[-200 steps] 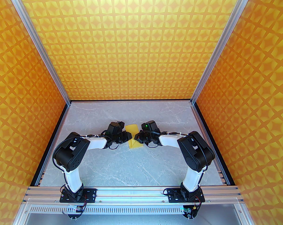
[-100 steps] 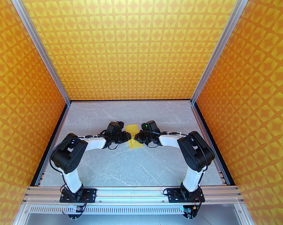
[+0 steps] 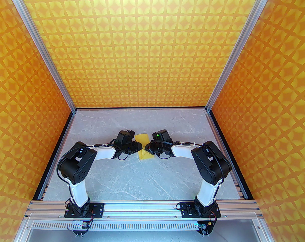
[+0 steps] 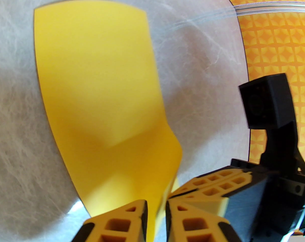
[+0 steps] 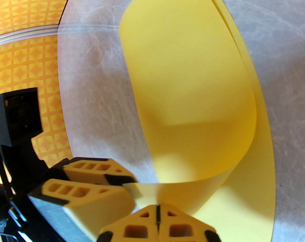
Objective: Fold a paper plane with a square sheet of paper (fold left side to right side)
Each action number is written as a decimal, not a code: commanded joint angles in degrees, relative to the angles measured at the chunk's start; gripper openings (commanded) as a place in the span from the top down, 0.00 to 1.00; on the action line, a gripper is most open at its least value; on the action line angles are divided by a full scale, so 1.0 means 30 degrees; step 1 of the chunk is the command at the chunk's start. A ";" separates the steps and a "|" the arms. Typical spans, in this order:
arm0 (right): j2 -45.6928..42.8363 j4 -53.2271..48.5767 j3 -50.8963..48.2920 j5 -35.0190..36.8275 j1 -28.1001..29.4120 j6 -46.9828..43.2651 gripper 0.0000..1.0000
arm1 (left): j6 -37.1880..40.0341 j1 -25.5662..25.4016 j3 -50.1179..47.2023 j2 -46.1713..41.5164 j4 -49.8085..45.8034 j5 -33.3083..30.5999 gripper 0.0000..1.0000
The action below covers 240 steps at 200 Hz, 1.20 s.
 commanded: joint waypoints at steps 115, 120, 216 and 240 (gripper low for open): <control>-0.0726 0.1916 -0.1565 -0.0494 0.0073 0.0509 1.00 | 0.2292 0.0635 0.1467 0.0268 -0.2359 0.0422 0.99; -0.0752 0.2295 -0.1732 -0.0540 0.0121 0.0654 1.00 | 0.2381 0.0686 0.1498 0.0258 -0.2461 0.0427 0.99; -0.0558 0.6114 -0.2976 0.0157 0.1662 0.2405 1.00 | 0.3040 0.1069 0.1742 0.0531 -0.2967 0.0931 0.98; -0.0467 0.6295 -0.3208 0.0152 0.1736 0.2531 1.00 | 0.3056 0.1113 0.1724 0.0564 -0.2974 0.1015 0.98</control>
